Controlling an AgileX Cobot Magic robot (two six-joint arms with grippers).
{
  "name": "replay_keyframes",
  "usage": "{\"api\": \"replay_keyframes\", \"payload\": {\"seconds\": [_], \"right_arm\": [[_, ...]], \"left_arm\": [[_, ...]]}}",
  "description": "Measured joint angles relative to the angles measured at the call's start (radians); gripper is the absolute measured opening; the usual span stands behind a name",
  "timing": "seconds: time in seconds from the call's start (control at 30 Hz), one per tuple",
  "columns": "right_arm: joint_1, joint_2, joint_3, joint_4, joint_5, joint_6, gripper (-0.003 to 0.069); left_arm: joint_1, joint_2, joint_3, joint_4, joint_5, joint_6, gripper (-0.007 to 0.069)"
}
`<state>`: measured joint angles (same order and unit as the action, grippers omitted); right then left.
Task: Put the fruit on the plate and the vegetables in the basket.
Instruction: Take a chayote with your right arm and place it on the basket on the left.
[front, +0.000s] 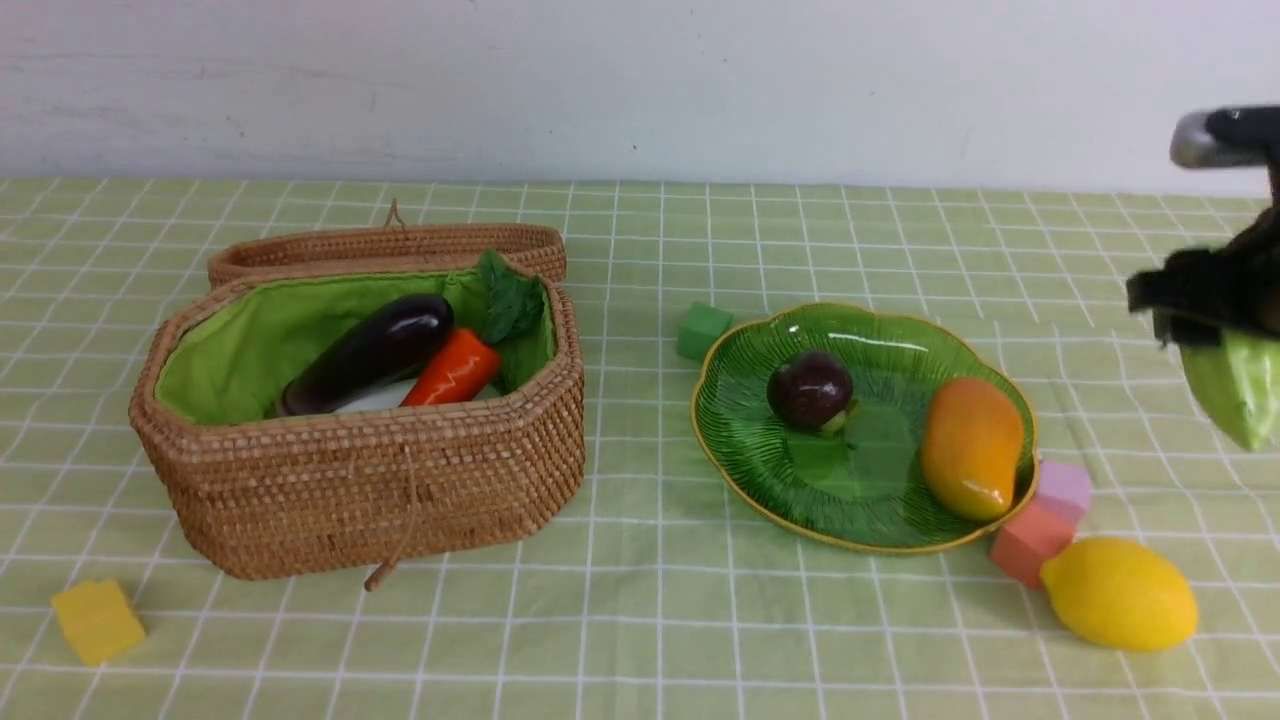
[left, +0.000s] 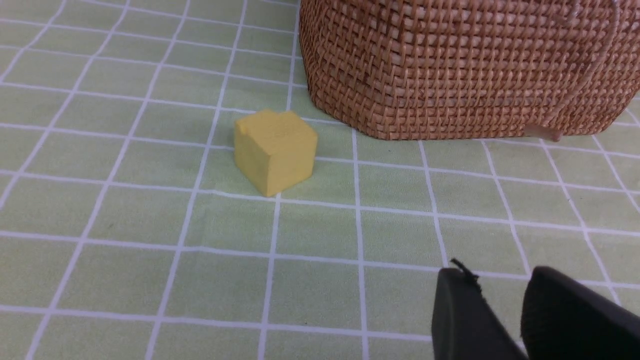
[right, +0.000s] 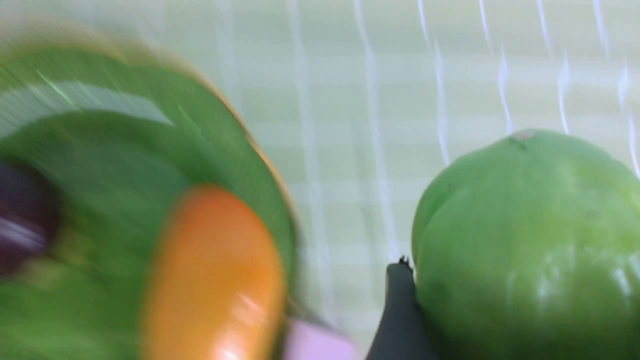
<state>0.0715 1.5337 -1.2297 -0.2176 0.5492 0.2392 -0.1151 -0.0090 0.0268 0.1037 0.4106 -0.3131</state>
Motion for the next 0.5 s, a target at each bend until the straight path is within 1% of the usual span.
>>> {"api": "replay_keyframes", "payload": {"seconds": [0.07, 0.17, 0.2, 0.27, 0.3, 0.33, 0.4, 0.5], "right_arm": [[0.054, -0.035, -0.008, 0.031, -0.066, -0.048, 0.0464], [0.195, -0.042, -0.073, 0.093, -0.115, -0.160, 0.0464], [0.229, -0.039, -0.087, 0.103, -0.119, -0.175, 0.0464], [0.358, 0.009, -0.193, 0.161, -0.131, -0.255, 0.0464], [0.377, 0.027, -0.213, 0.171, -0.133, -0.266, 0.0464], [0.439, 0.076, -0.299, 0.207, -0.135, -0.305, 0.0464], [0.519, 0.159, -0.412, 0.268, -0.134, -0.352, 0.0464], [0.591, 0.277, -0.558, 0.357, -0.114, -0.433, 0.0464]], "left_arm": [[0.000, 0.000, 0.000, 0.000, 0.000, 0.000, 0.0187], [0.000, 0.000, 0.000, 0.000, 0.000, 0.000, 0.0188], [0.000, 0.000, 0.000, 0.000, 0.000, 0.000, 0.0188], [0.000, 0.000, 0.000, 0.000, 0.000, 0.000, 0.0190], [0.000, 0.000, 0.000, 0.000, 0.000, 0.000, 0.0190], [0.000, 0.000, 0.000, 0.000, 0.000, 0.000, 0.0190], [0.000, 0.000, 0.000, 0.000, 0.000, 0.000, 0.0190], [0.000, 0.000, 0.000, 0.000, 0.000, 0.000, 0.0191]]}}
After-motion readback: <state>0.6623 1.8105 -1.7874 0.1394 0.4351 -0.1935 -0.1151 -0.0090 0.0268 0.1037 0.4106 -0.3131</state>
